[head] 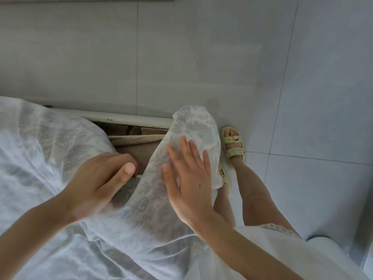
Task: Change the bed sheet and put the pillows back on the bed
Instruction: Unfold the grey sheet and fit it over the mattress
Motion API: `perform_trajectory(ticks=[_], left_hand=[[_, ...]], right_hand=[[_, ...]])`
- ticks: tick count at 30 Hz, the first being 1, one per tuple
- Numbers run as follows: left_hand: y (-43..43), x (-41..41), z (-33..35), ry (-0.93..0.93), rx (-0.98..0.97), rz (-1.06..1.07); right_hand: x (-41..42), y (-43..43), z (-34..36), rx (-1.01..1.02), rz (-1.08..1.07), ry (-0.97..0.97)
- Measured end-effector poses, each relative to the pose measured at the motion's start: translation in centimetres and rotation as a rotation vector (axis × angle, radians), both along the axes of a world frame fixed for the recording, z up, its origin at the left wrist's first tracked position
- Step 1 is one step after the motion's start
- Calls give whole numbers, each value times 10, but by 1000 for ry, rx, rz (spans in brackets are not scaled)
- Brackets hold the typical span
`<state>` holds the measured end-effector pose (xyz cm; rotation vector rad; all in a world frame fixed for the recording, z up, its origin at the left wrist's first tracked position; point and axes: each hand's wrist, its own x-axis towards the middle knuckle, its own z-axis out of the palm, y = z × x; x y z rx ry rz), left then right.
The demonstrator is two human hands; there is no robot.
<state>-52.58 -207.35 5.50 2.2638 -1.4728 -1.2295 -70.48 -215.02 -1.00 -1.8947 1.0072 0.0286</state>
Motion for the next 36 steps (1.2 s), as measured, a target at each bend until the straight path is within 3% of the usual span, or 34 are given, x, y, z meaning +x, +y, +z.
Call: perform_trajectory(ticks=[4, 8, 10, 12, 15, 18, 23, 28, 30, 32, 36], left_hand=[[16, 1, 20, 14, -53, 35], [27, 2, 37, 17, -80, 66], [35, 4, 45, 38, -96, 87], [43, 6, 53, 57, -106, 112], [48, 8, 64, 91, -89, 163], [37, 5, 64, 122, -49, 167], [-2, -7, 30, 60, 14, 61], [-27, -14, 6, 112, 110, 97], [-33, -17, 3, 115, 142, 135], [-38, -19, 3, 117, 187, 164], [-45, -22, 0, 85, 233, 162]], right_hand=[[-5, 24, 15, 55, -26, -34], [-5, 34, 22, 255, 1, -72], [0, 33, 20, 612, -54, -95], [18, 48, 8, 1162, -154, -107], [32, 87, -7, 1448, -10, -45], [31, 83, -16, 1689, -148, -79], [13, 33, -45, 1663, -379, -68], [-34, 4, -61, 1140, -588, 44], [-53, -1, -57, 1097, -618, 86], [-68, 7, -49, 1189, -607, 119], [-58, 44, -30, 1648, -556, 38]])
